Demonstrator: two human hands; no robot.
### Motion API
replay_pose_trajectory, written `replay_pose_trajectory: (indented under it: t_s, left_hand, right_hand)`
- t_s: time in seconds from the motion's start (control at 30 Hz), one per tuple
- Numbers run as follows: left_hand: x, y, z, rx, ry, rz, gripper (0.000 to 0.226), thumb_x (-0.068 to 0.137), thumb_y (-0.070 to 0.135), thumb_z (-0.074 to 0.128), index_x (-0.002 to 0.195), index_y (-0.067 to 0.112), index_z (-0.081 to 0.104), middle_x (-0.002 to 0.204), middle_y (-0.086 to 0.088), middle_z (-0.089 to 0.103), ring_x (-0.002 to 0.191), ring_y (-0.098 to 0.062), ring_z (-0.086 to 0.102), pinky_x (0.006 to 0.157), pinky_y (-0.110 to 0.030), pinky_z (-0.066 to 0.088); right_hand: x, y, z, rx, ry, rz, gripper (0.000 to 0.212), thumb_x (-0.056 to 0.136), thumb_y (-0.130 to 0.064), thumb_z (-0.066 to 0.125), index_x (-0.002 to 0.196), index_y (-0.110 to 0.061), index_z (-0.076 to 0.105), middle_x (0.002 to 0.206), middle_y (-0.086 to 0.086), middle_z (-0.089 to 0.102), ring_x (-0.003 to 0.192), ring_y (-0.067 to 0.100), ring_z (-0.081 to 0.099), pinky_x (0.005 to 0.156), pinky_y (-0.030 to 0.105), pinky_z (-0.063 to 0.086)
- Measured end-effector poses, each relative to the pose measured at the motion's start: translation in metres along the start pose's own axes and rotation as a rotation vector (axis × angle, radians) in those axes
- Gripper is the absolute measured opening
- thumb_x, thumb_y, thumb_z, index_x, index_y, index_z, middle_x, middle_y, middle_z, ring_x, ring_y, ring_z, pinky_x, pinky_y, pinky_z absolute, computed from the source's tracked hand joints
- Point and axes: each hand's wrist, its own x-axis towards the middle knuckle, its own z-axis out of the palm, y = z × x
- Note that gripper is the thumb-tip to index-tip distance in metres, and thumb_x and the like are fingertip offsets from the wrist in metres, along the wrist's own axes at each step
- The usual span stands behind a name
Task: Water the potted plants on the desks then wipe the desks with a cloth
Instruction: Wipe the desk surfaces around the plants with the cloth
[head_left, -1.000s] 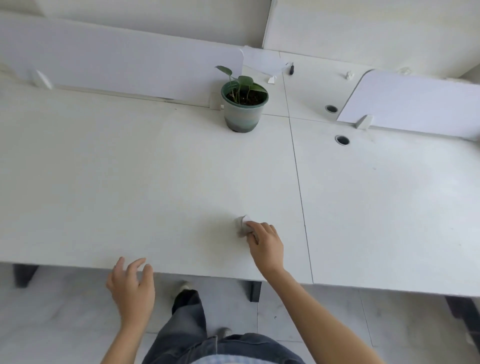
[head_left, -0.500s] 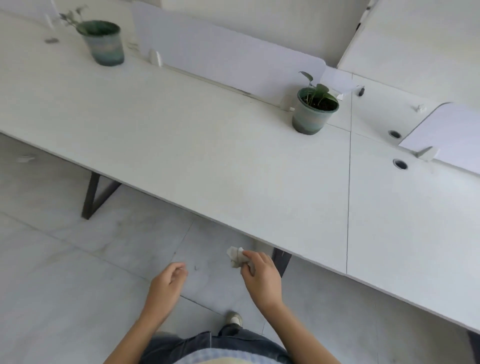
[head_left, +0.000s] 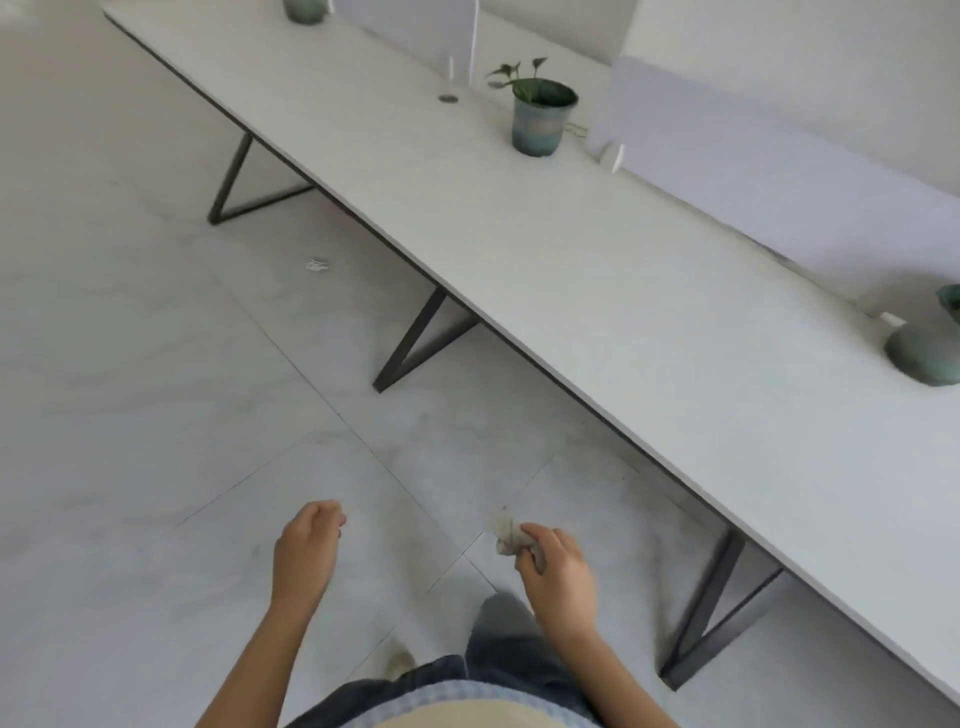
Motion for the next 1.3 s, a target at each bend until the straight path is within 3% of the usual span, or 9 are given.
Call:
replay_pose_trajectory:
  t_s: [0.13,0.23,0.43,0.57,0.73,0.9,1.0,1.1,1.3]
  left_hand:
    - [0.025,0.013,0.017,0.073,-0.183,0.001,0.019,0.093,0.015,0.044,0.08,0.018,0.057,0.094,-0.014,0.064,0.09,-0.028,0.059,0.069,-0.03,0.039]
    - [0.064,0.024,0.021,0.138,-0.251,0.028,0.013,0.093,0.016,0.045,0.091,0.018,0.058,0.096,-0.007,0.063,0.092,-0.021,0.058,0.075,-0.025,0.039]
    - [0.161,0.076,-0.009,0.123,-0.052,0.018,0.015,0.093,0.015,0.046,0.084,0.019,0.058,0.089,-0.005,0.063,0.091,-0.025,0.059,0.068,-0.029,0.04]
    - [0.223,0.119,-0.018,0.024,0.084,0.024,0.017,0.094,0.016,0.044,0.097,0.012,0.06,0.095,-0.006,0.062,0.093,-0.023,0.057,0.078,-0.029,0.037]
    - [0.271,0.137,-0.007,0.086,0.021,0.015,0.012,0.094,0.015,0.045,0.096,0.014,0.056,0.093,-0.004,0.061,0.092,-0.021,0.056,0.076,-0.026,0.038]
    - [0.341,0.146,-0.005,0.046,0.022,-0.089,0.015,0.093,0.013,0.045,0.088,0.012,0.059,0.09,-0.01,0.063,0.093,-0.028,0.058,0.08,-0.031,0.039]
    - [0.398,0.172,-0.007,0.024,-0.003,-0.08,0.021,0.093,0.014,0.044,0.077,0.016,0.058,0.091,-0.012,0.063,0.092,-0.029,0.058,0.081,-0.034,0.04]
    - [0.466,0.209,0.002,0.115,-0.176,-0.004,0.024,0.092,0.014,0.046,0.072,0.019,0.057,0.09,-0.013,0.064,0.091,-0.03,0.058,0.08,-0.034,0.041]
    - [0.585,0.306,0.0,0.198,-0.389,0.156,0.017,0.093,0.017,0.045,0.092,0.011,0.061,0.096,-0.009,0.065,0.096,-0.025,0.059,0.076,-0.03,0.039]
  right_hand:
    - [0.038,-0.021,0.012,-0.035,-0.02,0.045,0.027,0.089,-0.01,0.049,0.112,-0.014,0.064,0.103,0.001,0.066,0.098,0.016,0.056,0.062,0.014,0.034]
    - [0.08,-0.037,0.031,-0.022,-0.069,0.032,0.026,0.089,-0.011,0.049,0.11,-0.014,0.064,0.104,0.0,0.065,0.097,0.015,0.055,0.058,0.011,0.034]
    - [0.218,-0.112,0.052,0.112,-0.112,-0.005,0.024,0.088,-0.013,0.049,0.105,-0.017,0.065,0.099,-0.003,0.064,0.094,0.017,0.058,0.063,0.02,0.039]
    - [0.296,-0.163,0.057,0.166,-0.12,-0.111,0.021,0.088,-0.015,0.049,0.102,-0.016,0.065,0.099,-0.002,0.066,0.094,0.016,0.057,0.069,0.025,0.043]
    - [0.347,-0.181,0.069,0.113,-0.208,-0.114,0.021,0.087,-0.015,0.049,0.1,-0.017,0.065,0.095,-0.008,0.063,0.091,0.013,0.056,0.065,0.022,0.037]
    - [0.399,-0.192,0.085,0.167,-0.241,-0.027,0.019,0.085,-0.019,0.05,0.096,-0.019,0.066,0.095,-0.005,0.069,0.091,0.015,0.063,0.078,0.031,0.051]
    - [0.436,-0.212,0.086,0.316,-0.167,0.072,0.017,0.085,-0.016,0.052,0.093,-0.02,0.066,0.091,-0.007,0.069,0.089,0.017,0.065,0.08,0.031,0.053]
    - [0.476,-0.237,0.09,0.415,-0.069,0.18,0.027,0.086,-0.013,0.051,0.077,-0.037,0.058,0.076,-0.018,0.062,0.072,0.009,0.059,0.063,0.012,0.045]
    - [0.536,-0.288,0.109,0.561,0.133,0.413,0.032,0.087,-0.012,0.051,0.072,-0.04,0.055,0.075,-0.017,0.063,0.062,0.0,0.058,0.056,0.008,0.043]
